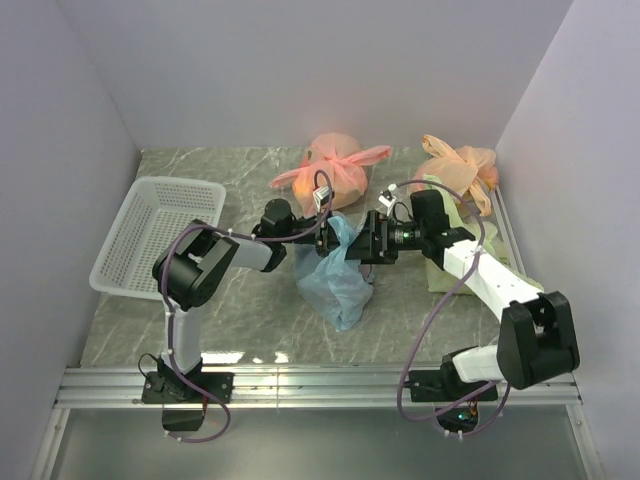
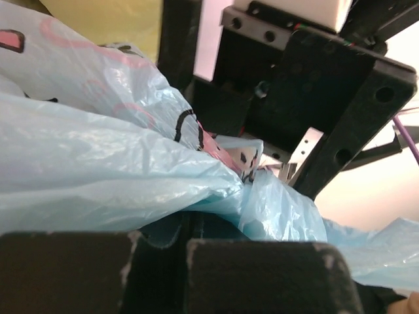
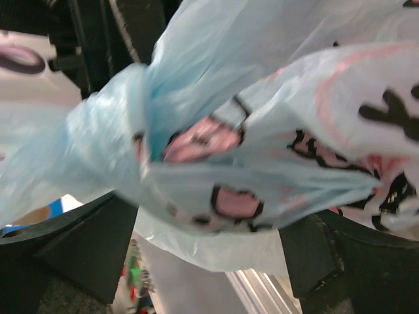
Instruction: Place the fake fruits into the plastic bag and tie a complex knot
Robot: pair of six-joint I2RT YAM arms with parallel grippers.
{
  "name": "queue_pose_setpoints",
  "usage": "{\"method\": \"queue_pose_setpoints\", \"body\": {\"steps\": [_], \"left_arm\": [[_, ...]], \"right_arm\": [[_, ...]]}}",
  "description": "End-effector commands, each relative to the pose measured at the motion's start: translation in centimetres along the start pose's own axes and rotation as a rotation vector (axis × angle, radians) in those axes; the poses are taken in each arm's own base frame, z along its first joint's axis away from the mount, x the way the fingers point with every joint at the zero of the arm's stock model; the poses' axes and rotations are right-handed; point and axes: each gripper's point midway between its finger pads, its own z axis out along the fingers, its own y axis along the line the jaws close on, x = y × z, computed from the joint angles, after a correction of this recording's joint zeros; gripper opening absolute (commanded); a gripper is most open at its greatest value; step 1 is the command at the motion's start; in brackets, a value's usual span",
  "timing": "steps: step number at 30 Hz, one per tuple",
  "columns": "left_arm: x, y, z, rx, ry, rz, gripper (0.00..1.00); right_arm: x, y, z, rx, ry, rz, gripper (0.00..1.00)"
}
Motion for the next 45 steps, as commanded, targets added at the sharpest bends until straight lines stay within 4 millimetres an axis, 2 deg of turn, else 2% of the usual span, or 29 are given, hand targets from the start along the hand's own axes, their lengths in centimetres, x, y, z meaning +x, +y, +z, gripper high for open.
{"method": "queue_pose_setpoints", "body": {"steps": [1, 2, 5, 9, 12, 15, 18, 21, 26, 29, 31, 37, 40, 41, 45], "left_arm": [[1.0, -2.1, -0.5, 0.037, 0.056, 0.110, 0.00], [0.9, -2.1, -0.5, 0.034, 0.047, 0.110, 0.00], [0.2, -1.8, -0.3, 0.021, 0.017, 0.105, 0.00], [-2.6, -2.0, 0.8, 0.027, -0.074, 0.108, 0.00], [-3.4, -2.8, 1.4, 0.079, -0.059, 0.124, 0.00], [-3.6, -2.6, 1.4, 0.085, -0.052, 0.126, 0.00], [-2.7, -2.4, 1.0, 0.073, -0.038, 0.118, 0.00], [-1.7, -1.8, 0.2, 0.035, -0.035, 0.106, 0.00], [-1.4, -1.7, -0.3, 0.011, -0.041, 0.114, 0.00], [-1.3, -1.8, -0.4, 0.011, -0.028, 0.119, 0.00], [-0.7, -1.4, -0.7, -0.007, -0.009, 0.112, 0.00], [0.7, -0.8, -1.6, -0.056, 0.028, 0.126, 0.00], [0.3, -0.9, -1.4, -0.055, 0.020, 0.146, 0.00], [0.1, -1.0, -1.3, -0.055, 0.014, 0.138, 0.00], [-1.1, -0.8, -0.8, -0.057, -0.017, 0.140, 0.00]], "right_arm": [[-0.6, 0.4, -1.1, 0.041, -0.038, -0.066, 0.86], [-1.0, 0.4, -0.7, 0.038, -0.050, -0.076, 0.84], [-0.6, 0.8, 0.7, 0.016, -0.008, -0.070, 0.77], [1.0, 2.0, 2.2, -0.022, 0.050, -0.072, 0.66], [1.7, 2.1, 3.0, -0.029, 0.086, -0.062, 0.65], [0.8, 1.1, 3.4, 0.029, 0.093, -0.078, 0.72], [-0.2, 0.9, 3.0, 0.076, 0.093, -0.080, 0.79], [-1.3, 1.6, 1.5, 0.073, 0.052, -0.119, 0.83], [-0.8, 2.1, -1.4, 0.091, 0.027, -0.178, 0.83], [-1.1, 1.9, -2.6, 0.111, -0.020, -0.208, 0.79], [-2.1, 1.7, -2.8, 0.124, -0.075, -0.223, 0.72], [-4.0, 1.8, -2.1, 0.117, -0.125, -0.216, 0.71], [-3.3, 1.9, -1.4, 0.098, -0.102, -0.207, 0.58], [-3.2, 2.0, -1.2, 0.090, -0.095, -0.209, 0.47], [-1.8, 4.2, -0.9, 0.007, -0.058, -0.257, 0.29]]}}
